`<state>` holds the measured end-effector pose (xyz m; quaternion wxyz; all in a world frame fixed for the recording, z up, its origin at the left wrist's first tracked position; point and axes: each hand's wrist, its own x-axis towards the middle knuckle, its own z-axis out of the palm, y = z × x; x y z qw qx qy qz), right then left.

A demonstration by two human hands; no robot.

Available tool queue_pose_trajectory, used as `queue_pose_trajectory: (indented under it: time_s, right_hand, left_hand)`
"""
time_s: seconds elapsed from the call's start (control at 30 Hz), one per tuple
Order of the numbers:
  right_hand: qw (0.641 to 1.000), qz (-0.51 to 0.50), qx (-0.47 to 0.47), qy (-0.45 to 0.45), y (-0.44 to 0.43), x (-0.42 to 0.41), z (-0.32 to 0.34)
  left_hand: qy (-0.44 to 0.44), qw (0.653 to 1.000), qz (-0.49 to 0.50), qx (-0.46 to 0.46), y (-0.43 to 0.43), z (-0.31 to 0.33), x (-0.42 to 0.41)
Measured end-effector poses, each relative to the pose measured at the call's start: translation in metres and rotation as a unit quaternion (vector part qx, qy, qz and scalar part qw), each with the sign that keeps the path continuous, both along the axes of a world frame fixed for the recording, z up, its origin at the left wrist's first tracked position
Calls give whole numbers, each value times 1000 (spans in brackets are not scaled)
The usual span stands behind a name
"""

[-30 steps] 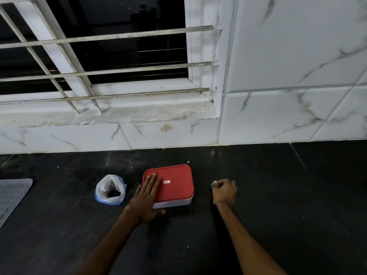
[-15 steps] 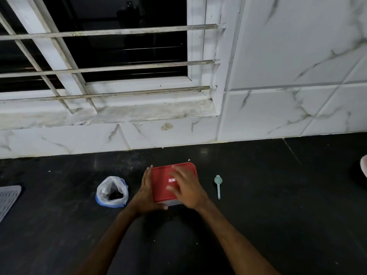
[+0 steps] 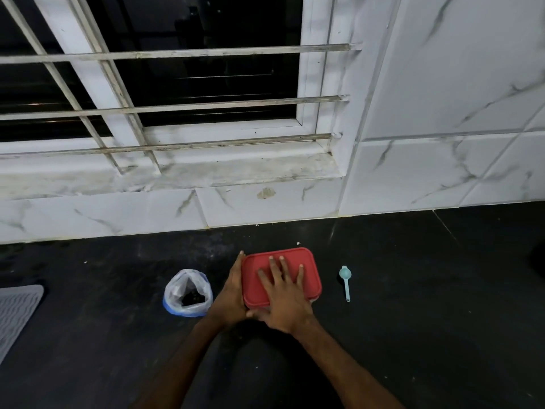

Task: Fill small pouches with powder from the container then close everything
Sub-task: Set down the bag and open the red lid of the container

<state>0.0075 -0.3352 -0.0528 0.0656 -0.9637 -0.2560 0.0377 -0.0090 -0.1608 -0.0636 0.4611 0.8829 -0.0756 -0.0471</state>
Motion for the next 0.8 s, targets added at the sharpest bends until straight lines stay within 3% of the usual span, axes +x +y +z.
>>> queue_pose_trajectory:
  time_s: [0.1, 0.2, 0.43, 0.67, 0.8]
  right_hand:
    - [1000, -6, -7, 21, 8, -2, 5]
    - [999, -11, -42, 28, 18, -5, 4]
    - [997, -18, -45, 64, 28, 10, 1]
    - [998, -32, -47, 27, 18, 10, 14]
    - [990, -31, -61, 120, 19, 9, 21]
  left_hand:
    - [53, 998, 1, -47, 1, -2, 0]
    - [52, 997, 11, -64, 5, -5, 0]
    - [49, 997, -4, -52, 3, -15, 4]
    - [68, 997, -7, -41, -5, -12, 1]
    - [57, 996, 17, -61, -4, -12, -2]
